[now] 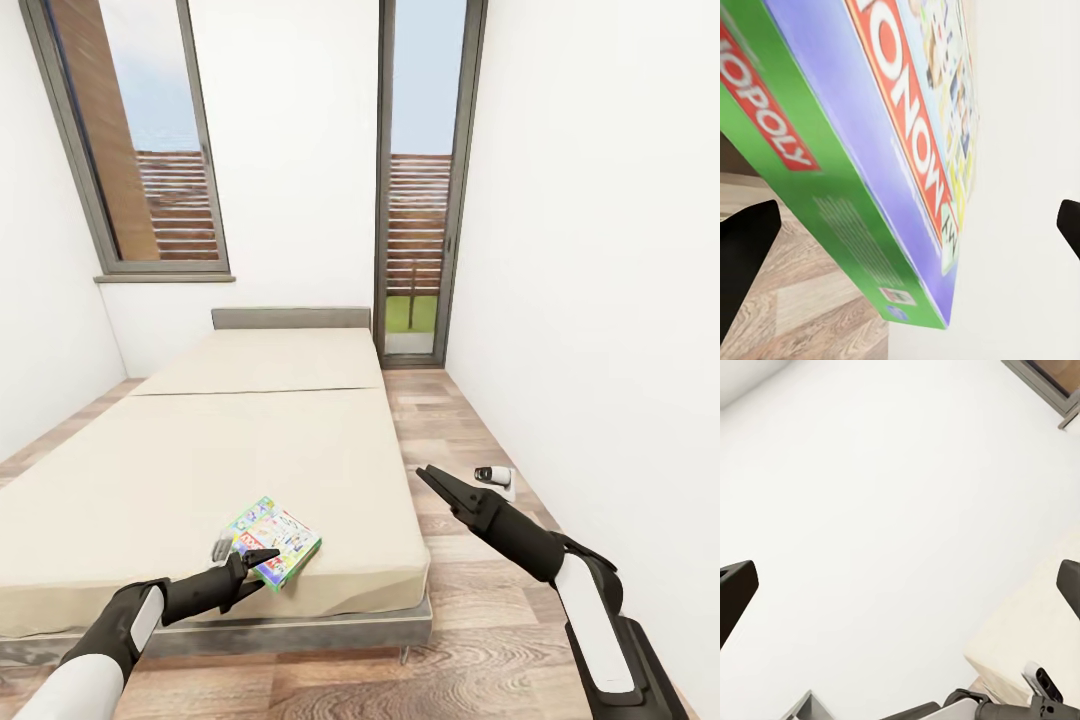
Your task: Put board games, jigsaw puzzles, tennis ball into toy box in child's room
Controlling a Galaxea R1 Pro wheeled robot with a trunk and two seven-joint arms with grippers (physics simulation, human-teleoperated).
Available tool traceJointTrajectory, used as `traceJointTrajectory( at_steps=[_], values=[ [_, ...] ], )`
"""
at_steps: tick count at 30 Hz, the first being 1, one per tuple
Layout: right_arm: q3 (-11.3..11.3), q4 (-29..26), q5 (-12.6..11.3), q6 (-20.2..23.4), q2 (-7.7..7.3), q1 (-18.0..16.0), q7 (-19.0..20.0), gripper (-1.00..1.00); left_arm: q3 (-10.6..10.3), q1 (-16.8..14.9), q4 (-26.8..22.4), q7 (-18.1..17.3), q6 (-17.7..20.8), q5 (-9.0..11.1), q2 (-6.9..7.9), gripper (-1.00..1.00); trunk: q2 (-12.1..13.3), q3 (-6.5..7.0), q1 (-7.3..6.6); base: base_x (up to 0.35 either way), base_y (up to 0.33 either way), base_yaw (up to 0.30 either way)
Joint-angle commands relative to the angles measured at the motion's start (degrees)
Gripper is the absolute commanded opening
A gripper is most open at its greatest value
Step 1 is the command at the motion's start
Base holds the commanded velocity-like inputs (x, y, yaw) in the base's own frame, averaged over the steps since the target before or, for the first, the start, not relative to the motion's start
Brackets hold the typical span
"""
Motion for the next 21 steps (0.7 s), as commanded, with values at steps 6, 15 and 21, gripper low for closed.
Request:
traceJointTrajectory(
  at_steps=[6, 15, 21],
  values=[
    [0.0, 0.0, -0.2, 0.3, 0.03, 0.0, 0.1, 1.00, 0.4, -0.1, 0.0, -0.1, -0.5, 1.4, -0.04, -1.00, 0.0, -0.04, -0.01, 0.000, 0.000, 0.000],
    [0.0, 0.0, -0.2, 0.3, 0.02, 0.0, 0.1, 1.00, 0.4, -0.1, 0.0, -0.5, -0.5, 1.4, -0.04, -1.00, 0.0, -0.04, -0.01, 0.000, 0.000, 0.000],
    [0.0, 0.0, -0.1, 0.3, 0.08, 0.0, 0.1, 1.00, 0.4, -0.1, 0.0, -0.7, -0.5, 1.4, -0.04, -1.00, 0.0, -0.04, -0.01, 0.000, 0.000, 0.000]
  ],
)
